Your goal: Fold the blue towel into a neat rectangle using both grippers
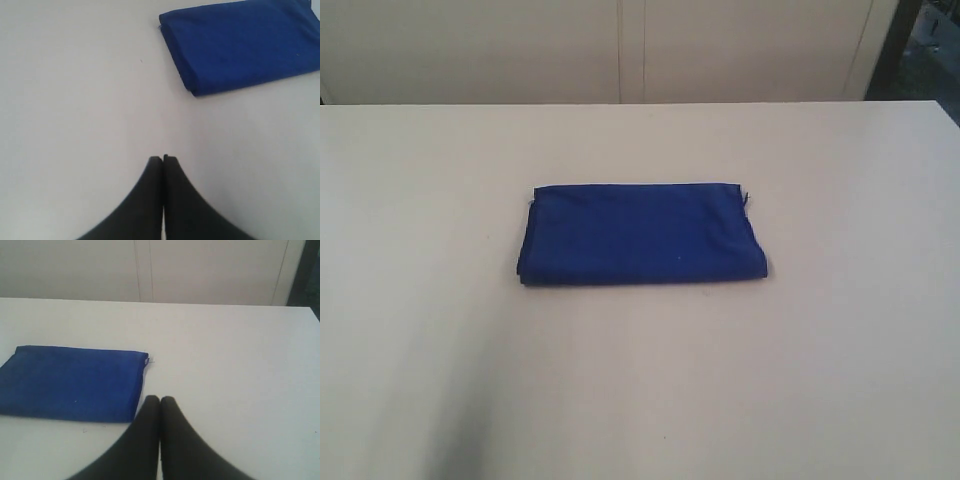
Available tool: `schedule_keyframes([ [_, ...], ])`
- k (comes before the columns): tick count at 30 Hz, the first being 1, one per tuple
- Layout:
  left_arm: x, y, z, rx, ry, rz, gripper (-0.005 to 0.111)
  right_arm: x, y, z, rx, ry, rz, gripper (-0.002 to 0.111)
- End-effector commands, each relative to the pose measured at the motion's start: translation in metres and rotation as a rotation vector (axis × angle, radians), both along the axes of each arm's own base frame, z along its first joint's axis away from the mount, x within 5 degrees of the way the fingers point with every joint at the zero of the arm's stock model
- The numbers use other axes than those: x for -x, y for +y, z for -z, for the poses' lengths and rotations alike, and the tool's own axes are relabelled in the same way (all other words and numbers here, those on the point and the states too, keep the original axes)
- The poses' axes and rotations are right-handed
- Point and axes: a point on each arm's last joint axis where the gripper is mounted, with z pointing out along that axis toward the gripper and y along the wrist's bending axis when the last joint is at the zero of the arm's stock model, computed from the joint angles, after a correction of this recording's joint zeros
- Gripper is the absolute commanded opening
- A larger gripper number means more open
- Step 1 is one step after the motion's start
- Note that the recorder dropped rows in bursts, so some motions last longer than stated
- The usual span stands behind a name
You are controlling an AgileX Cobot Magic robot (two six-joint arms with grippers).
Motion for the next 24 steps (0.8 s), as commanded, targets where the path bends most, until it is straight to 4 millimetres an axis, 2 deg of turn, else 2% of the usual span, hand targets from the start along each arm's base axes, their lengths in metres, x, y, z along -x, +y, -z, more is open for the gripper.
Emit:
schedule_keyframes([
  [1,0.001,0.0,0.001,0.003,0.002,0.002,0.0,0.0,-0.001,-0.001,0.004,-0.016,0.007,0.0],
  [12,0.001,0.0,0.001,0.004,0.0,0.001,0.0,0.005,-0.001,-0.004,0.003,-0.049,0.007,0.0],
  [16,0.001,0.0,0.001,0.004,0.0,0.001,0.0,0.019,-0.001,-0.008,0.001,-0.131,0.008,0.0],
  [24,0.002,0.0,0.0,0.006,-0.009,0.001,0.0,0.042,-0.004,0.001,0.004,-0.247,0.053,0.0],
])
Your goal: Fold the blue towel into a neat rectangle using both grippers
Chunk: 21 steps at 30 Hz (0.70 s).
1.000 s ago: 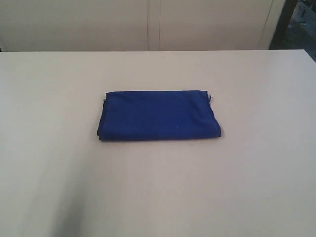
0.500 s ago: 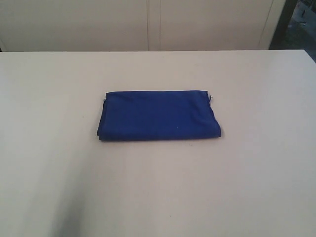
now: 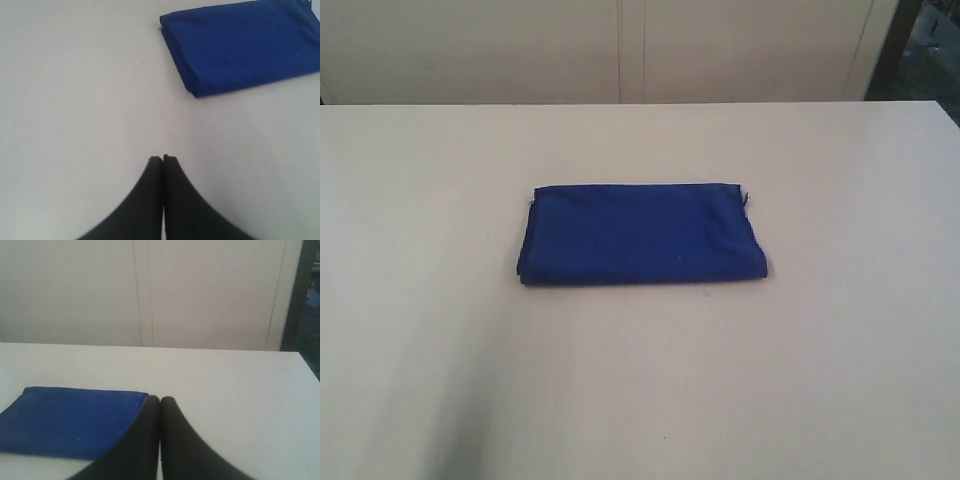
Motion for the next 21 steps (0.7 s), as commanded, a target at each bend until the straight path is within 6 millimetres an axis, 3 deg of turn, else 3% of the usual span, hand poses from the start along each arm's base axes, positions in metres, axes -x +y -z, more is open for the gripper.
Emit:
schedule_keyframes([
  [1,0.003,0.001,-0.001,0.009,-0.015,0.0,0.0,0.011,-0.003,0.006,0.005,-0.068,0.048,0.0],
  [7,0.018,0.004,-0.012,0.032,-0.114,-0.001,0.0,0.023,-0.004,0.023,0.007,-0.119,0.076,0.0],
  [17,0.061,0.014,-0.035,0.095,-0.38,0.0,0.0,0.013,-0.004,0.072,0.003,0.03,0.078,0.0],
  [21,0.07,0.017,-0.038,0.107,-0.43,0.0,0.0,0.011,-0.004,0.087,0.001,0.076,0.078,0.0],
])
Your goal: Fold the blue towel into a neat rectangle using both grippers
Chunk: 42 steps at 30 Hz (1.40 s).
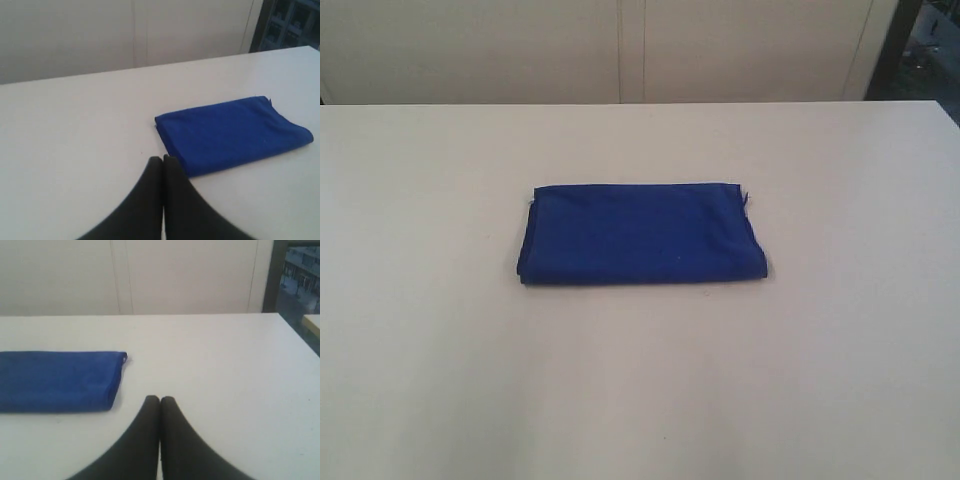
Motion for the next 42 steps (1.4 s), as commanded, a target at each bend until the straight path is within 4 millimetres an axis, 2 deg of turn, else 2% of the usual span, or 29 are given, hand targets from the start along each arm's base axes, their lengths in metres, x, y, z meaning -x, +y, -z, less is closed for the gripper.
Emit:
schedule_keyframes([
  [1,0.009,0.002,-0.001,0.015,-0.046,0.001,0.0,-0.001,-0.001,0.011,0.003,0.02,0.011,0.0],
  [4,0.015,0.003,-0.002,0.02,-0.071,0.002,0.0,0.001,0.0,0.018,-0.001,0.097,0.001,0.0],
  [17,0.044,0.01,-0.007,0.058,-0.232,0.003,0.0,0.001,0.0,0.018,-0.001,0.097,0.001,0.0],
  [27,0.044,0.01,-0.007,0.058,-0.232,0.001,0.0,0.001,0.0,0.018,-0.001,0.097,0.001,0.0],
  [33,0.042,0.012,-0.007,0.042,-0.235,-0.13,0.0,0.001,0.0,0.018,-0.001,0.097,0.001,0.0],
  [37,0.041,0.012,-0.006,-0.019,-0.24,-0.17,0.0,0.001,0.0,0.018,-0.001,0.097,0.001,0.0],
  [42,0.042,0.01,0.004,-0.159,-0.177,-0.125,0.0,0.001,0.0,0.018,-0.001,0.097,0.001,0.0],
])
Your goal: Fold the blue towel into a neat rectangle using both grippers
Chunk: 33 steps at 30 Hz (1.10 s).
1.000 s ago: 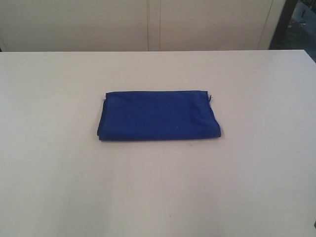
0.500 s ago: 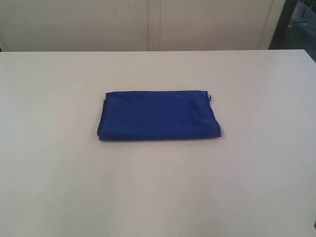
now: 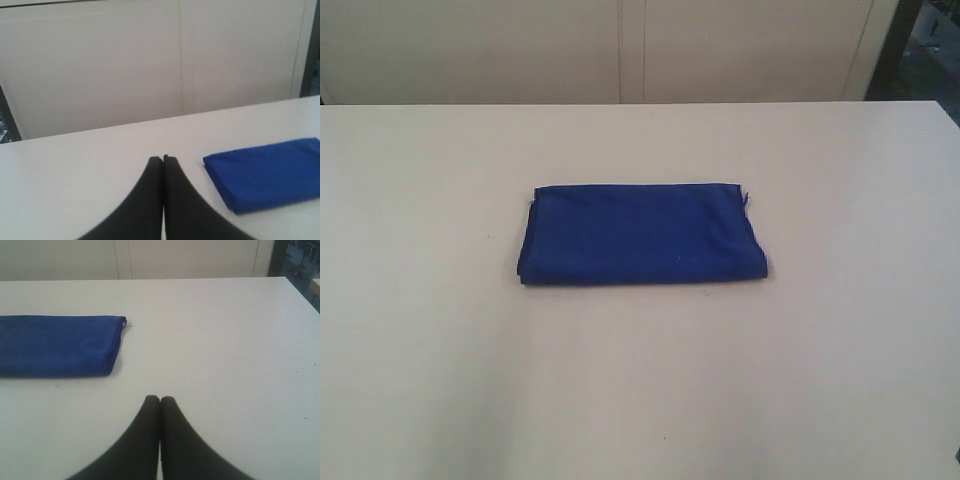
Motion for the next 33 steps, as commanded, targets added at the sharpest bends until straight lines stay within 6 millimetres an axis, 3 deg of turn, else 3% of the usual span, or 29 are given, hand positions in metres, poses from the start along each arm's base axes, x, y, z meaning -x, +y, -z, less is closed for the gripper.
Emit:
schedule_keyframes([
  [1,0.002,-0.002,0.008,-0.093,0.054,0.022,0.0,0.0,-0.001,0.001,0.004,-0.002,0.01,0.0],
  [8,-0.001,0.001,0.014,-0.145,0.082,-0.005,0.0,0.0,-0.001,0.001,0.004,-0.002,0.01,0.0],
  [24,-0.025,0.012,0.095,-0.121,0.351,-0.128,0.0,0.0,-0.001,0.001,0.004,-0.002,0.01,0.0],
  [33,-0.031,0.011,0.119,-0.122,0.368,-0.129,0.0,0.0,-0.001,0.001,0.004,-0.002,0.01,0.0],
])
